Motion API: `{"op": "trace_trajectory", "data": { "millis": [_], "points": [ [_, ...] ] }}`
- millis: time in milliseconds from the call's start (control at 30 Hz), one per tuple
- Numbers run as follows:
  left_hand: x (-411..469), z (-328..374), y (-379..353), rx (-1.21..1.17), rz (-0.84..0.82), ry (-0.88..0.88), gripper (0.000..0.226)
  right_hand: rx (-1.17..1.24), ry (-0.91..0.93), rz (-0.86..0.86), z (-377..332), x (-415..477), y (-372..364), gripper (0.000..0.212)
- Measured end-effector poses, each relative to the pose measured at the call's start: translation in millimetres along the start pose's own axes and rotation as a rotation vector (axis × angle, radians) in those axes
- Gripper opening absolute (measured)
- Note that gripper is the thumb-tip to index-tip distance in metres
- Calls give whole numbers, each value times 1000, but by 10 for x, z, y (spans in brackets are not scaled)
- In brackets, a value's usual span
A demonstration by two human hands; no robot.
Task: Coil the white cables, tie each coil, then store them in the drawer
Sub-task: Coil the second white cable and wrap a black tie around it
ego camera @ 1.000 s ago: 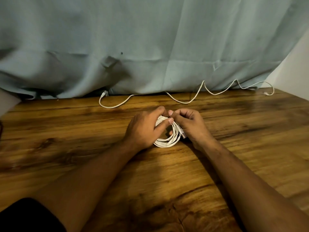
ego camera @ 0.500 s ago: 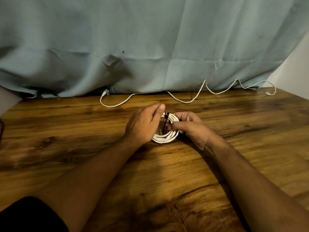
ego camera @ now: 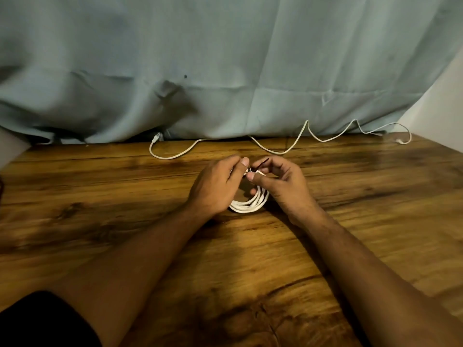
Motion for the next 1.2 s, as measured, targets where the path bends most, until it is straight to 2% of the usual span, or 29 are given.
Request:
{"op": "trace_trajectory", "data": {
  "millis": [233,433,733,933,1067,1200],
  "points": [
    [-28,5,-14,15,3,-23,32,-26,10,36,-8,17,79,12],
    [-29,48,-52,8,-39,-91,19,11,-44,35,4,1,94,30],
    [-13,52,-68,40,-39,-117,21,91,-110,50,25,-25,80,32],
    [-16,23,-38,94,-2,-99,20,-57,-9,87,-69,-22,84,20],
    [-14,-4,-30,93,1,-64,23,-151,38,63,-117,-8,117,26],
    [-19,-22,-6,104,29,-40,22,-235,99,92,-180,12,164,9]
  ]
}}
Point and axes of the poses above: each hand's wrist, its own x-axis towards the middle knuckle, its own y-axis out of the back of the hand, z = x × y, the point moved 8 cm from there along x, towards the middle knuckle, and after that the axes turned 9 degrees about -z, right-handed, at the moved point
